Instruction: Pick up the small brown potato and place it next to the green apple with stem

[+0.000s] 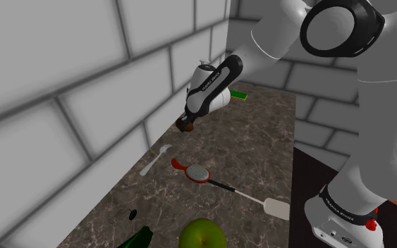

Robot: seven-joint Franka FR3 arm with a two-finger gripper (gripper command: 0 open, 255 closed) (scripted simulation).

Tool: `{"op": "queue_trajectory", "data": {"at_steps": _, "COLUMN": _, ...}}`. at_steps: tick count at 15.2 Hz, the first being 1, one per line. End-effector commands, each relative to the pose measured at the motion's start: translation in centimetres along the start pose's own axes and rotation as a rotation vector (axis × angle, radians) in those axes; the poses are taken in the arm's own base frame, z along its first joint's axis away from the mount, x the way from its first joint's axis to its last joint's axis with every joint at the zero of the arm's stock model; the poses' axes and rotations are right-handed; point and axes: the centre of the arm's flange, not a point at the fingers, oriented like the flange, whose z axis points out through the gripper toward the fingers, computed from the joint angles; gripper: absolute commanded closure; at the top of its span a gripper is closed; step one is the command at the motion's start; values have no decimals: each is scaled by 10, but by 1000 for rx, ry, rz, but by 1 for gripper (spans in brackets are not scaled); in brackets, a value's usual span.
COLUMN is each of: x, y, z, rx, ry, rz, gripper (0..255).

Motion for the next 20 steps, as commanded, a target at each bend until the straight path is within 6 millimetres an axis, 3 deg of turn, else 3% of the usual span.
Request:
{"op": "queue_trajectory", "data": {"at_steps": 1, "x": 1, "y": -1, "z": -5, "rx": 0, "ry": 0, "rz": 0, "gripper": 255}}
{"op": "queue_trajectory", "data": {"at_steps": 20, "x": 29, "y": -7, "z": -101, "rx": 0, "ry": 0, "rz": 0, "gripper": 255}}
